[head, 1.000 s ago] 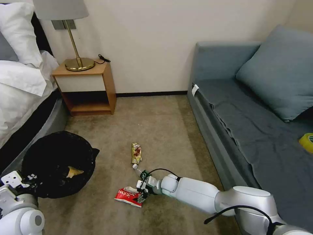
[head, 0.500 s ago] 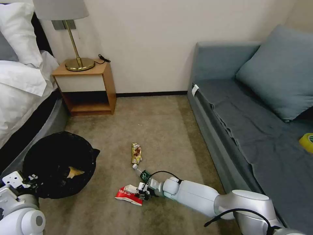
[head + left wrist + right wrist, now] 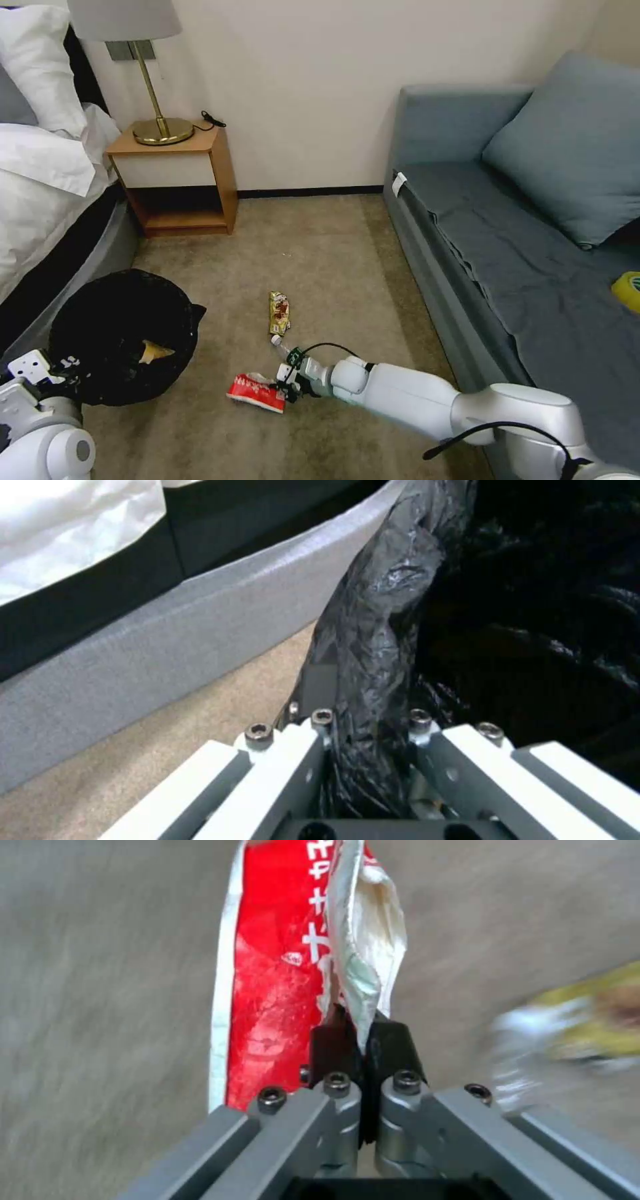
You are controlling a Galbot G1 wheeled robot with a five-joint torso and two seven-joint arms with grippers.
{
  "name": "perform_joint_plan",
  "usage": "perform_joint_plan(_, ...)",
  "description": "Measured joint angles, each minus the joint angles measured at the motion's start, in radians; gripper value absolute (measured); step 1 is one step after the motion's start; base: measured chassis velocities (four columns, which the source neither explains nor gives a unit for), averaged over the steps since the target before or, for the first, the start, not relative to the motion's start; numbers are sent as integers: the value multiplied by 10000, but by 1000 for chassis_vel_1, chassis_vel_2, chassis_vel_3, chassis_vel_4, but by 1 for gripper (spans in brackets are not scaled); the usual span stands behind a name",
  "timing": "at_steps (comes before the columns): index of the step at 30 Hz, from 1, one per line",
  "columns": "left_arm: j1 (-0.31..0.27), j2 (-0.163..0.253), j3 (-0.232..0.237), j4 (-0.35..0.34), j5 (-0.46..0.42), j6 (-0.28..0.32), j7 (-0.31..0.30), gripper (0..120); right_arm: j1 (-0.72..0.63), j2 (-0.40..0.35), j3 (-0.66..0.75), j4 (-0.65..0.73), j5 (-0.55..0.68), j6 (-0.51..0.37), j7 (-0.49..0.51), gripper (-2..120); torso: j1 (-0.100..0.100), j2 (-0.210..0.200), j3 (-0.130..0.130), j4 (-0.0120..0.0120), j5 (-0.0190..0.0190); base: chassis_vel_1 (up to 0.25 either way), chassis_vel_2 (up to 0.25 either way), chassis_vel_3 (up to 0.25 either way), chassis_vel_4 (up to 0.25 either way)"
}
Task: Pick up the trash bin, then pick up the garbage on the floor and place it into the trash bin.
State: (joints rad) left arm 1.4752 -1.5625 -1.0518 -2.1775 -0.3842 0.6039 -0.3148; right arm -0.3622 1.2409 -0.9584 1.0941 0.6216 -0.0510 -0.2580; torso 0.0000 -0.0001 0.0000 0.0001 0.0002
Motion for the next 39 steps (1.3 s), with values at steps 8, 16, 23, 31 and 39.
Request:
perform_joint_plan(8, 73, -46, 242, 127, 278, 0, 46, 3, 385, -1701, 1818, 3135, 790, -399, 438, 0, 0, 1, -1, -5, -1, 0, 0, 0, 0)
perform_joint_plan(16, 91, -80, 366, 162, 397, -10, 60, 3, 816, -1570, 2793, 5410, 2050, -1061, 1181, 0, 0, 1, 0, -4, -1, 0, 0, 0, 0)
perform_joint_plan(23, 94, -259, 539, 58, 506, -1, 60, 3, 1002, 416, 1847, 5848, 2508, -1295, 2748, 0, -1, 0, -1, 5, -4, 0, 0, 0, 0)
perform_joint_plan(31, 115, -367, 589, -164, 509, 45, 59, 3, 1087, 1484, 393, 4341, 2145, -1201, 3484, 0, -1, 0, -1, 1, -4, 0, 0, 0, 0)
perform_joint_plan(39, 102, -455, 678, -192, 595, 46, 69, 3, 876, 1873, 190, 3646, 1754, -1156, 3975, 7, -1, 1, 0, -1, -3, 0, 0, 0, 0)
